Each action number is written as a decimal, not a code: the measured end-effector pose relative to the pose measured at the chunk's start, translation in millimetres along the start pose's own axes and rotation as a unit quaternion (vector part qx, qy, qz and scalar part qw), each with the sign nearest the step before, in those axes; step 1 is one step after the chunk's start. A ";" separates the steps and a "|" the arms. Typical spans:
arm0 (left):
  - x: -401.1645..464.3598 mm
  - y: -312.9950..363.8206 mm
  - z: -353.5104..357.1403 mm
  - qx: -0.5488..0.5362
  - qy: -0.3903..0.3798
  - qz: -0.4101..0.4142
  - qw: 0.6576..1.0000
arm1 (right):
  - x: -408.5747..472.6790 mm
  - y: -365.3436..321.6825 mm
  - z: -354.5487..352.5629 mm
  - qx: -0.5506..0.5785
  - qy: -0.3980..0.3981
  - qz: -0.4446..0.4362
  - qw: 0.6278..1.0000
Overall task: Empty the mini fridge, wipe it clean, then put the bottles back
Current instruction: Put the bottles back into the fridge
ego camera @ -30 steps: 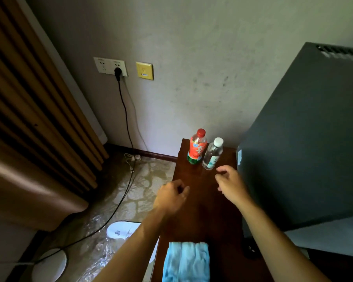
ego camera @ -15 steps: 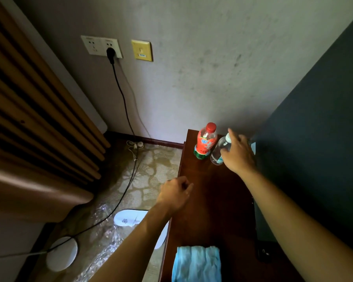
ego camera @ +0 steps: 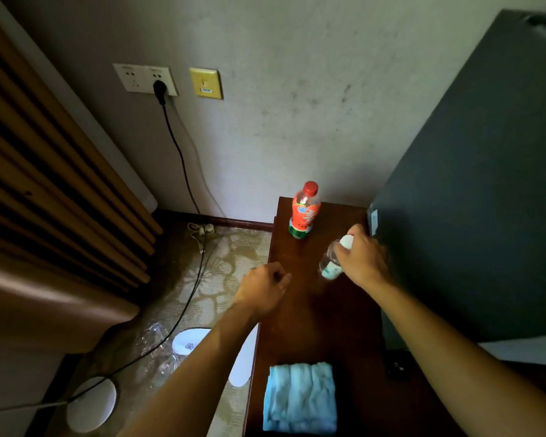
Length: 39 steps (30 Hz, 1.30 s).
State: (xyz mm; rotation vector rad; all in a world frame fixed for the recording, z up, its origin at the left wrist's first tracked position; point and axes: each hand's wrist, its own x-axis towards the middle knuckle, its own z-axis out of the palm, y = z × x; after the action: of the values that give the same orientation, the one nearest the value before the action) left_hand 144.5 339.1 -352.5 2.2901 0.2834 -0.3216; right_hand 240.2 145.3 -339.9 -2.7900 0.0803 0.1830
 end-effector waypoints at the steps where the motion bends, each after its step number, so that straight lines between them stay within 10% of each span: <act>1: -4.1 1.3 0.3 0.003 0.000 0.006 1.000 | -8.6 2.2 -0.2 0.001 -0.009 0.007 1.000; 25: -82.8 40.9 71.6 -0.092 -0.081 0.105 0.987 | -172.7 31.1 -77.2 0.261 0.120 -0.063 0.956; 39: -100.1 97.4 139.7 0.014 -0.149 0.164 0.975 | -189.6 157.5 -100.4 0.407 0.041 0.026 0.912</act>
State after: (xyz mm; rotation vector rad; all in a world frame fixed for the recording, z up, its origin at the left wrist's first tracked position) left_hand 59.8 160.8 -345.7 2.2309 -0.2513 -0.4902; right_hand 52.0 -30.6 -272.8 -1.9583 0.1992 0.0269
